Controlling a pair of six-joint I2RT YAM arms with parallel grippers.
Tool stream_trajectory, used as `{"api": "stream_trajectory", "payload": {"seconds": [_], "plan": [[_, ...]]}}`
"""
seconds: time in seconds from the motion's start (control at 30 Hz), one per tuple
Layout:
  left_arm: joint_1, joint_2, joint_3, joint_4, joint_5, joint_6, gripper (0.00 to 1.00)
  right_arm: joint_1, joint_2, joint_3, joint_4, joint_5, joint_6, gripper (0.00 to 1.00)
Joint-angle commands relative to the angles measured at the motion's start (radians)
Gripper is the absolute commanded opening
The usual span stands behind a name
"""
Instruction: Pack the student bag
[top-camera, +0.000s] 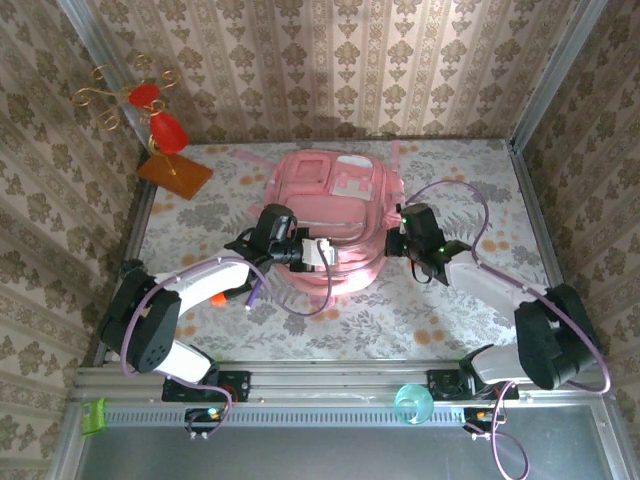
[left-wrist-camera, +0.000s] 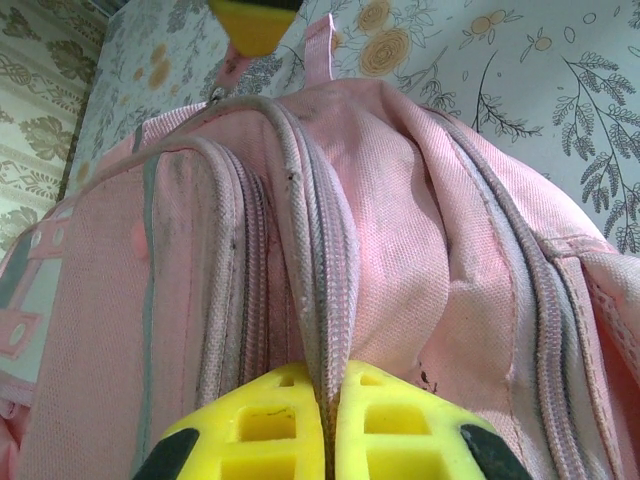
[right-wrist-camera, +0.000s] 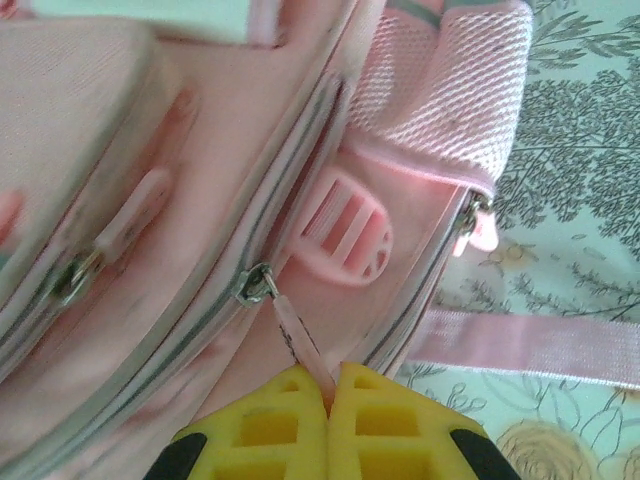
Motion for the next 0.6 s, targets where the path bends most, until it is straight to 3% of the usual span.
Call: {"api": "stream_trajectory", "payload": {"seconds": [0.0, 0.33, 0.47, 0.57], "plan": [[0.013, -0.035, -0.019, -0.039, 0.073, 0.023, 0.00, -0.062, 0.071, 0.040, 0.034, 0.106, -0.010, 0.00], [0.011, -0.028, -0.024, -0.027, 0.092, 0.034, 0.00, -0.119, 0.262, 0.197, 0.053, 0.114, -0.030, 0.00], [-0.014, -0.002, -0.024, 0.049, 0.057, -0.010, 0.00, -0.132, 0.303, 0.229, 0.052, 0.034, -0.050, 0.00], [-0.039, 0.026, -0.014, 0.092, 0.037, -0.042, 0.00, -0.134, 0.257, 0.225, -0.002, -0.056, -0.073, 0.19]]}}
